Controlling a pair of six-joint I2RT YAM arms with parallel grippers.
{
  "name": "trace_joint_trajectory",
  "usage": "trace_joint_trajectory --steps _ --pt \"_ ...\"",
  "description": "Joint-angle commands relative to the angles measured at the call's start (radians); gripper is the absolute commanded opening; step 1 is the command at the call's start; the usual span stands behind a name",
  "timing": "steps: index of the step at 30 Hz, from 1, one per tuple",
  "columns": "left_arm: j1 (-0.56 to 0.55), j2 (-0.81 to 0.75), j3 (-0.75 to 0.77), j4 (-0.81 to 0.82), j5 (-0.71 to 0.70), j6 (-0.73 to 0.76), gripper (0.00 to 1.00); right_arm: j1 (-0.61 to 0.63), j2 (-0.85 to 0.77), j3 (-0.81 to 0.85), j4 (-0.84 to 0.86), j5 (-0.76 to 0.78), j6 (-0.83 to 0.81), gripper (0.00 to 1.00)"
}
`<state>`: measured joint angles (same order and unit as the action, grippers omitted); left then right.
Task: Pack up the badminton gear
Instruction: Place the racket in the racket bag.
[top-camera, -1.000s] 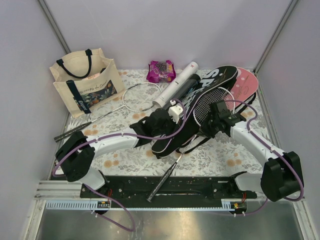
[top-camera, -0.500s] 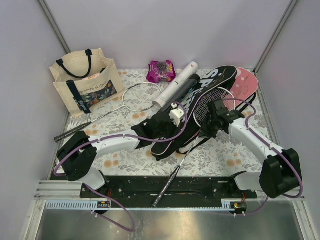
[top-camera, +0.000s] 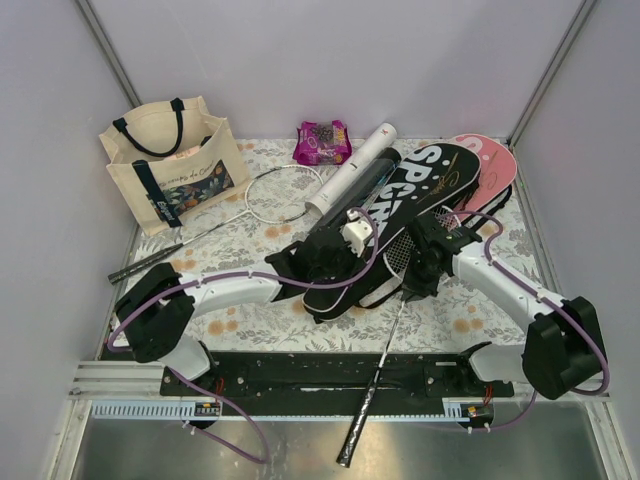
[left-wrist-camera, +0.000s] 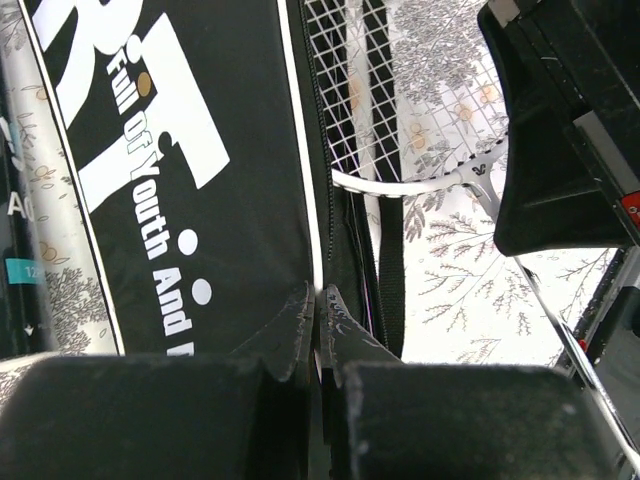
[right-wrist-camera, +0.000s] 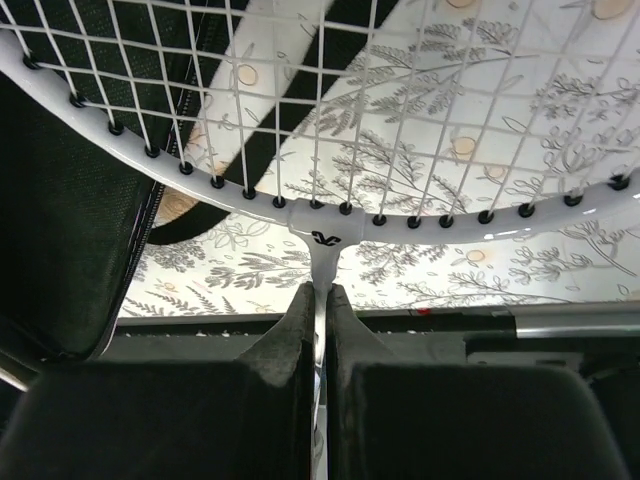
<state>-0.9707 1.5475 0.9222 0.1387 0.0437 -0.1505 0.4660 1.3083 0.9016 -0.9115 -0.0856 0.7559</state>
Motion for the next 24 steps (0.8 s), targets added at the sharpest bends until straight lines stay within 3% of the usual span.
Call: trace_joint_trajectory --steps 1,4,9,13,16,24 --pt "-0.029 0.011 -0.002 0.117 0.004 -0.006 0.00 0.011 -0.063 0.028 -0.020 0.037 0.002 0.00" --pt "-0.046 0.017 -0.013 0.128 0.002 -0.014 0.00 0.010 -0.072 0.060 0.026 0.072 0.008 0.00" --pt "-0.074 0.000 -0.042 0.150 0.016 -0.034 0.00 -0.001 -0.035 0.054 0.261 0.076 -0.021 0.00" --pt "-0.086 -0.027 -0.071 0.142 -0.002 -0.015 0.00 -0.046 0.043 0.055 0.376 -0.081 -0.049 0.00" --pt "-0.088 -0.040 -0.085 0.142 -0.001 -0.006 0.00 -0.052 0.071 0.059 0.399 -0.074 -0.066 0.00" --pt "-0.088 -0.072 -0.124 0.167 0.008 -0.076 0.00 -0.176 0.054 -0.078 0.707 -0.075 -0.026 0.00"
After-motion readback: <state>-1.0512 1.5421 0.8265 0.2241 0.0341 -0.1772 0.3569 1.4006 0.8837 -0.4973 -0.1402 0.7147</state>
